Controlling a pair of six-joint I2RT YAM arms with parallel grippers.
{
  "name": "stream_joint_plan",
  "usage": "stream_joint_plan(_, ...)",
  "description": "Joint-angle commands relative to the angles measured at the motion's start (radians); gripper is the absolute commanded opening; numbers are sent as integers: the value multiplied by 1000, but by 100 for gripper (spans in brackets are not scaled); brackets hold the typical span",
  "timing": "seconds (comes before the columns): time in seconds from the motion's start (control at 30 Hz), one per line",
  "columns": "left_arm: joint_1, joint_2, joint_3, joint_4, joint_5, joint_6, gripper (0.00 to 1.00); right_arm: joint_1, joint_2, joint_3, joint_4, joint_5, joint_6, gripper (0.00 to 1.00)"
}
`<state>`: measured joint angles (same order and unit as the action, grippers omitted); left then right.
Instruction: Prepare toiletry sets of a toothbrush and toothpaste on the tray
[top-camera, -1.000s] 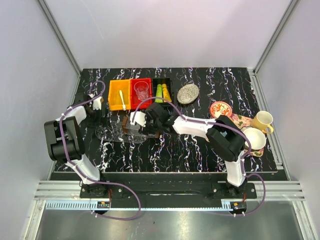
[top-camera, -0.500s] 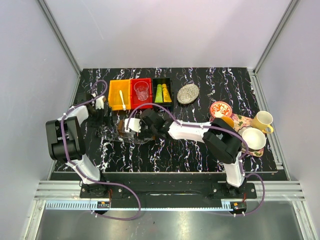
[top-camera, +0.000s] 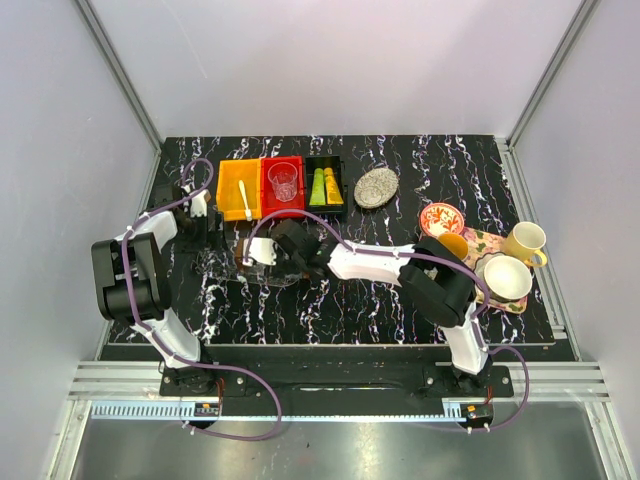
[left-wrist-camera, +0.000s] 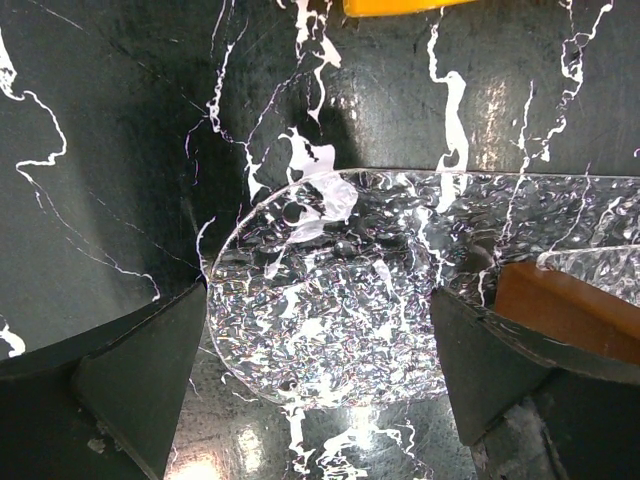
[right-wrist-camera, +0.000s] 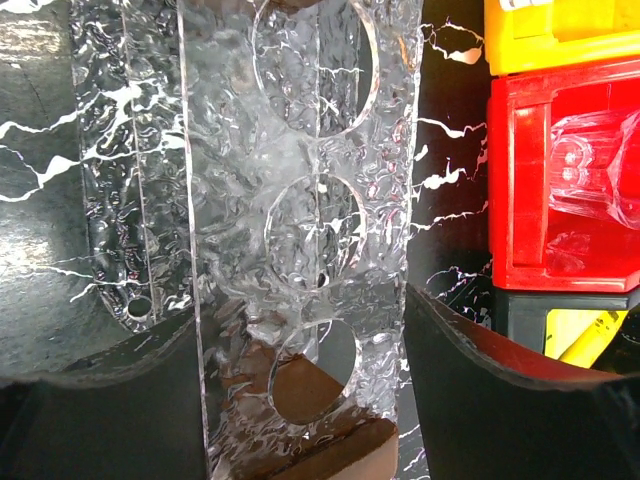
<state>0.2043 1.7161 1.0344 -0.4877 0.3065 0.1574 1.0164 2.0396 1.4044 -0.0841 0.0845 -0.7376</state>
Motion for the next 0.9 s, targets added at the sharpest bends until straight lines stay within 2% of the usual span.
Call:
stream_joint_plan(0.0,-16,-47,-2,1,97,-38,97,28,16,76,-3,20,-9,0)
stream_joint_plan(0.37,-17,-42,-8,9,103,-41,97,45,14,88,-16,96,-16,0)
stream_joint_plan(0.87,-17,-52,-14,9,105,-39,97,76,60,67,73,241,-23,0)
